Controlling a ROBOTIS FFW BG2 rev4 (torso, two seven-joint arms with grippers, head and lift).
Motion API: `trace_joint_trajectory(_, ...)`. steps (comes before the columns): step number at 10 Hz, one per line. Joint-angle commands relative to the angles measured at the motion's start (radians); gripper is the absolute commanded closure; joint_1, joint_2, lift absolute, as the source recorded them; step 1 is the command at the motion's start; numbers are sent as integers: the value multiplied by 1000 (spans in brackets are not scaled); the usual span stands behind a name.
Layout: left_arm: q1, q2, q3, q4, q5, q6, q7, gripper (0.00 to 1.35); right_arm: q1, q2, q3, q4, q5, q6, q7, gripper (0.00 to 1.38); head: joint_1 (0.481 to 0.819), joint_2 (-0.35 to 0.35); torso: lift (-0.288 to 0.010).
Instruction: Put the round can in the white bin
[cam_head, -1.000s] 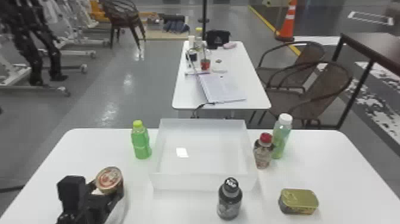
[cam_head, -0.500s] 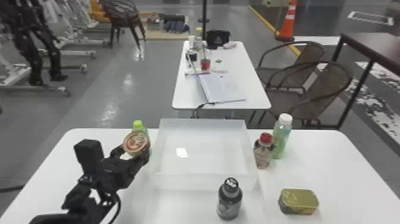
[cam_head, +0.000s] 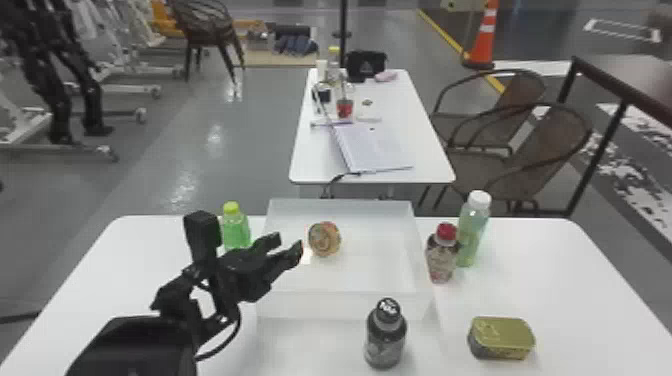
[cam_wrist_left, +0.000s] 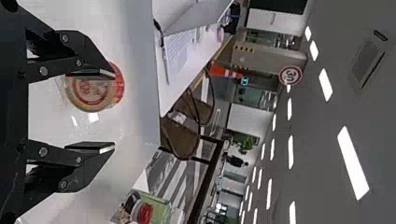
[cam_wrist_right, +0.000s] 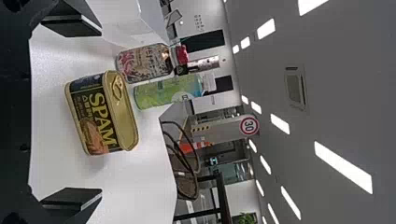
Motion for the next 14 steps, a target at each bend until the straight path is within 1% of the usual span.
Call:
trace_joint_trajectory(1, -2, -10, -2, 19, 13, -20, 9, 613, -1, 0, 1, 0, -2, 0, 0, 87, 549, 0, -100)
trace_joint_trajectory(2, 11, -24, 15, 7, -3, -26, 9, 506, 4, 0, 0, 0, -8, -2, 0, 87, 549, 0, -100)
trace_joint_trajectory(5, 94, -28, 57, -64, 6, -32, 38, 492, 4, -2, 0, 0, -8, -2, 0, 88, 549, 0, -100)
trace_joint_trajectory(6, 150, -30, 75, -117, 2, -59, 86, 496, 4, -2, 1, -1, -6, -2, 0, 88, 549, 0, -100)
trace_joint_trajectory(7, 213, -30, 83, -173, 11, -90, 164, 492, 5, -2, 0, -1, -6, -2, 0, 88, 549, 0, -100)
trace_joint_trajectory(8, 288, -33, 92, -220, 37, -147, 251, 492, 8, -2, 0, -3, -8, -2, 0, 90, 549, 0, -100)
trace_joint_trajectory(10, 417, -36, 104, -279, 45, -268, 362, 492, 14, -2, 0, -4, -12, -2, 0, 90, 549, 0, -100)
trace_joint_trajectory(11, 477, -37, 97, -285, 54, -346, 426, 496, 16, -2, -2, -4, -12, -2, 0, 90, 549, 0, -100)
trace_joint_trajectory(12, 532, -45, 92, -309, 52, -374, 475, 496, 16, -2, -2, -6, -15, -2, 0, 90, 549, 0, -100)
trace_joint_trajectory(14, 618, -50, 100, -314, 42, -444, 504, 496, 19, -2, -2, -6, -14, -2, 0, 90, 549, 0, -100)
